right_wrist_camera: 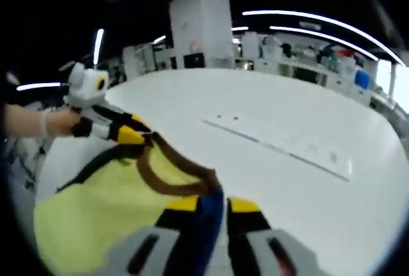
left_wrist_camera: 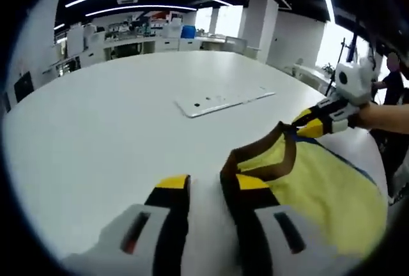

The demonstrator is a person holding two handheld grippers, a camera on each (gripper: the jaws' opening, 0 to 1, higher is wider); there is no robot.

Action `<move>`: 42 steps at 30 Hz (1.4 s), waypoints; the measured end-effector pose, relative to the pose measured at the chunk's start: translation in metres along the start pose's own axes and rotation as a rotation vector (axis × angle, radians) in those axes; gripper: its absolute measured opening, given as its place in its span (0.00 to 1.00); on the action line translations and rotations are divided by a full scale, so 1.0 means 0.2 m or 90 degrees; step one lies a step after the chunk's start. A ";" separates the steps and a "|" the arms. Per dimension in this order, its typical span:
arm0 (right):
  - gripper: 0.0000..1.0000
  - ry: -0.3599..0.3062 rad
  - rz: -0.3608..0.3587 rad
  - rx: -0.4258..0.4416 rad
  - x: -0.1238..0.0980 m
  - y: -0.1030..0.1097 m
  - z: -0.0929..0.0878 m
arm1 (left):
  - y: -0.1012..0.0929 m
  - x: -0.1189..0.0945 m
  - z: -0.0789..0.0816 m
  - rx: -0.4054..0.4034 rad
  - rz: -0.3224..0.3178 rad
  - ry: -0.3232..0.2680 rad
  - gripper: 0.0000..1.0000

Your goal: Fold the garment on the visible template until the final outline fits inside the template.

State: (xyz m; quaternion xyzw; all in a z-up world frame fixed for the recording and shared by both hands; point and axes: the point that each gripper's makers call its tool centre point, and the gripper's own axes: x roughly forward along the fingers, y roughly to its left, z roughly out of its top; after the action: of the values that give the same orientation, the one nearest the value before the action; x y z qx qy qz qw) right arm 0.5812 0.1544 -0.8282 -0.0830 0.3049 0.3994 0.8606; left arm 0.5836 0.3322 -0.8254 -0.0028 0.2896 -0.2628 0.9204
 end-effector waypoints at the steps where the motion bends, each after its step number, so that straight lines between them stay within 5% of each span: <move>1: 0.27 -0.006 0.000 -0.001 0.00 0.00 0.01 | -0.01 -0.01 0.01 -0.001 -0.009 -0.004 0.30; 5: 0.39 -0.009 0.027 -0.013 -0.04 0.07 0.03 | -0.06 -0.04 0.03 0.022 -0.032 -0.013 0.38; 10: 0.65 -0.044 0.047 0.021 -0.13 0.14 0.06 | -0.12 -0.12 0.06 0.030 -0.052 -0.019 0.65; 15: 1.00 -0.028 0.038 -0.009 -0.23 0.22 0.04 | -0.16 -0.24 0.10 0.019 -0.066 -0.043 0.84; 19: 0.99 -0.016 0.046 -0.031 -0.32 0.27 0.01 | -0.20 -0.30 0.04 0.050 -0.076 -0.009 0.99; 33: 0.99 -0.031 0.021 -0.018 -0.62 0.44 -0.07 | -0.44 -0.62 0.01 0.045 -0.109 -0.023 0.99; 42: 0.99 -0.036 0.006 0.003 -0.78 0.49 -0.17 | -0.51 -0.81 -0.08 0.067 -0.087 -0.022 0.99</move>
State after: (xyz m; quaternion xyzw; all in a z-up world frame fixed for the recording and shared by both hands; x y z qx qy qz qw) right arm 0.4157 0.1064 -0.7536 -0.0685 0.2818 0.4049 0.8672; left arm 0.4129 0.3252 -0.7360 0.0210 0.2585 -0.3394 0.9042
